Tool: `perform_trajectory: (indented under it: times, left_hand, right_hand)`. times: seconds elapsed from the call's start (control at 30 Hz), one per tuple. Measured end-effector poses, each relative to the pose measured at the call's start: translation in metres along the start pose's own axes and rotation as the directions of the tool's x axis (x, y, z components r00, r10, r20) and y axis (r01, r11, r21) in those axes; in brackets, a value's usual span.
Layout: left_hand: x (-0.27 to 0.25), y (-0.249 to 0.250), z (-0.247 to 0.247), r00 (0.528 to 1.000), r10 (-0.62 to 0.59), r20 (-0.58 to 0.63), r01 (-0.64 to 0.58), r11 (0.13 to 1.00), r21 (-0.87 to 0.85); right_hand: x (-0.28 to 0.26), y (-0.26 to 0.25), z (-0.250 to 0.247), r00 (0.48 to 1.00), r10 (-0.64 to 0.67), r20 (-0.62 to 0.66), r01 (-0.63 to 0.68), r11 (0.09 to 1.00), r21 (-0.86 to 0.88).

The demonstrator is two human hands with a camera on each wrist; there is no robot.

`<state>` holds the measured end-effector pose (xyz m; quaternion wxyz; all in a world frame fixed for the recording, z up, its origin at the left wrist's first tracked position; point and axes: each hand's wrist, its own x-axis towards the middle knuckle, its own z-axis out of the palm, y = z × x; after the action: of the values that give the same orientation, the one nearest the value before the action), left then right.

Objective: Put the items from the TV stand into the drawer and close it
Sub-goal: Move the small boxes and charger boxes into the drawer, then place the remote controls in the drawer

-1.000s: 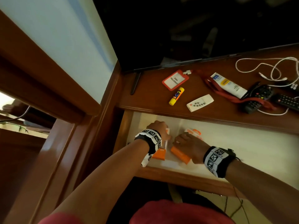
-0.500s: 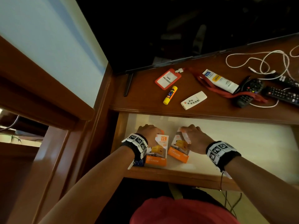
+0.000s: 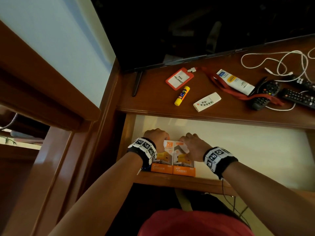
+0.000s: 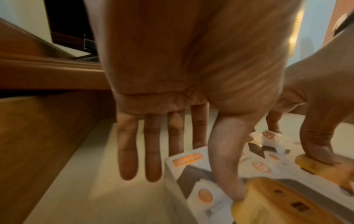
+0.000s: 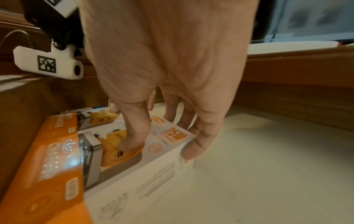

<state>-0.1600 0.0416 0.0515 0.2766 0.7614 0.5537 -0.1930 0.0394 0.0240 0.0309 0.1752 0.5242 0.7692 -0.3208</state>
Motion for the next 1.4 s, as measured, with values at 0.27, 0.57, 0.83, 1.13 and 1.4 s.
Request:
perform_trajectory:
  times: [0.27, 0.57, 0.83, 1.13, 1.4]
  left_hand:
    - [-0.004, 0.058, -0.039, 0.959, -0.049, -0.279, 0.009, 0.990, -0.143]
    - [0.050, 0.208, -0.128, 0.829, 0.050, -0.558, -0.299, 0.881, -0.366]
    - [0.147, 0.332, -0.177, 0.903, 0.100, -0.417, -0.209, 0.951, -0.226]
    - [0.190, 0.376, -0.172, 0.948, 0.077, -0.308, -0.036, 0.990, 0.136]
    - [0.169, 0.354, -0.194, 0.825, -0.121, -0.553, -0.158, 0.889, -0.430]
  right_hand:
    - [-0.031, 0.024, -0.030, 0.907, 0.071, -0.416, 0.068, 0.948, 0.310]
    - [-0.093, 0.178, -0.135, 0.494, 0.401, -0.771, 0.005, 0.886, 0.464]
    - [-0.117, 0.322, -0.180, 0.733, 0.348, -0.585, -0.259, 0.937, 0.233]
    - [-0.107, 0.342, -0.189, 0.876, 0.229, -0.424, -0.223, 0.973, 0.063]
    - [-0.128, 0.335, -0.202, 0.749, 0.154, -0.645, -0.044, 0.982, 0.184]
